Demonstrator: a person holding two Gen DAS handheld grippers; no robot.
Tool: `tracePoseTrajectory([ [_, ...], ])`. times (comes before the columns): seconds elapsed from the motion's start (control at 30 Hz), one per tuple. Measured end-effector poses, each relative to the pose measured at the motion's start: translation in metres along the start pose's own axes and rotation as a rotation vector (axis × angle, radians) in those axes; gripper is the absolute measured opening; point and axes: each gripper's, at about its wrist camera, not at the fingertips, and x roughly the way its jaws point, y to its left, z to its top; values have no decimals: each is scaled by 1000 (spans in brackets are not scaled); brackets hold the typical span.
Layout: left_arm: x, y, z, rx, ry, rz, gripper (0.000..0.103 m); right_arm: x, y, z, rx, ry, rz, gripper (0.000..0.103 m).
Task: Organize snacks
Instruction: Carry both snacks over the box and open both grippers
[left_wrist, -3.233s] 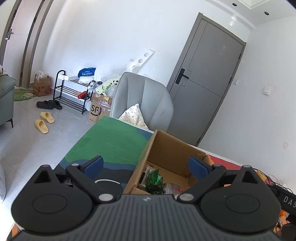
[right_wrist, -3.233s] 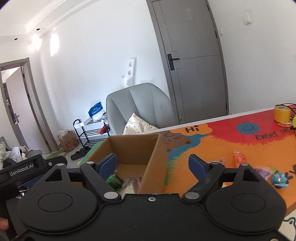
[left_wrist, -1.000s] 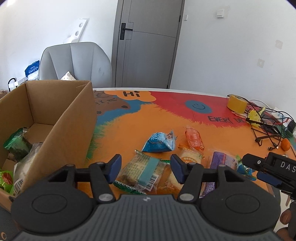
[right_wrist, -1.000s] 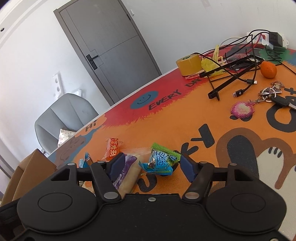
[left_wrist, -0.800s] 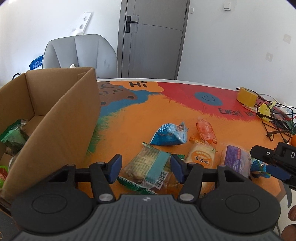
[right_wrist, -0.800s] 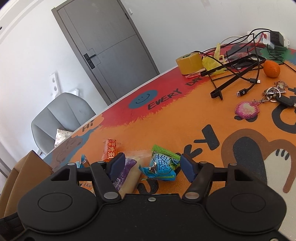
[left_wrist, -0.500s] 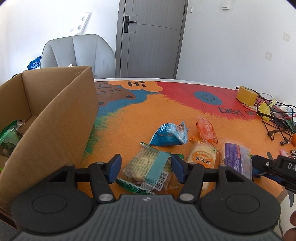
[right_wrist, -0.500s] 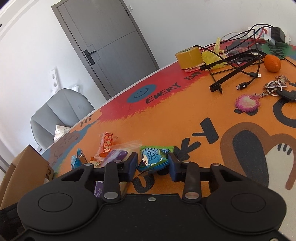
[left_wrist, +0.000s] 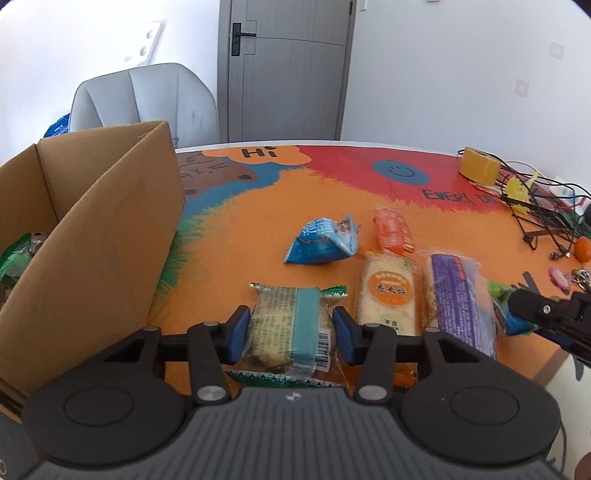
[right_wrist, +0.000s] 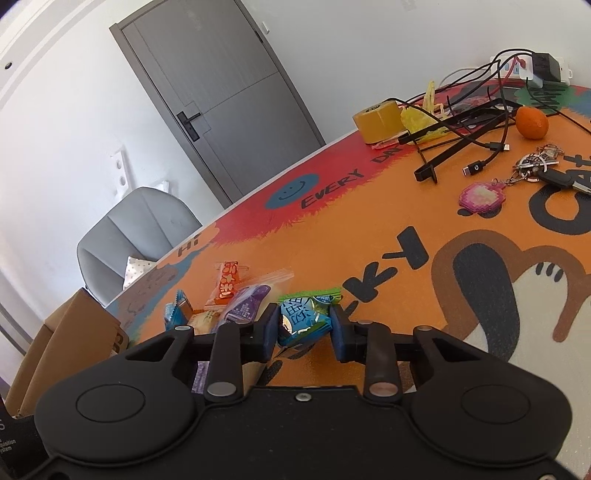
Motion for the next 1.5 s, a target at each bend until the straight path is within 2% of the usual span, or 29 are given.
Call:
tracePoseTrajectory([
  [0.23,-29,3,8,-10,-65,-35,47,-15,17,2,-32,-52,38,29],
  [0.7,-92,30,24,-60,-190,-41,47,-39,64,1,-94,-110,145,29],
  [1.07,-121,73,32,-122,-258,5,47,-39,110,-4,-155,-112,230,29],
  [1.5,-124,129,46,-186,-306,75,47,-26,160,-10,-231,-96,297,29],
])
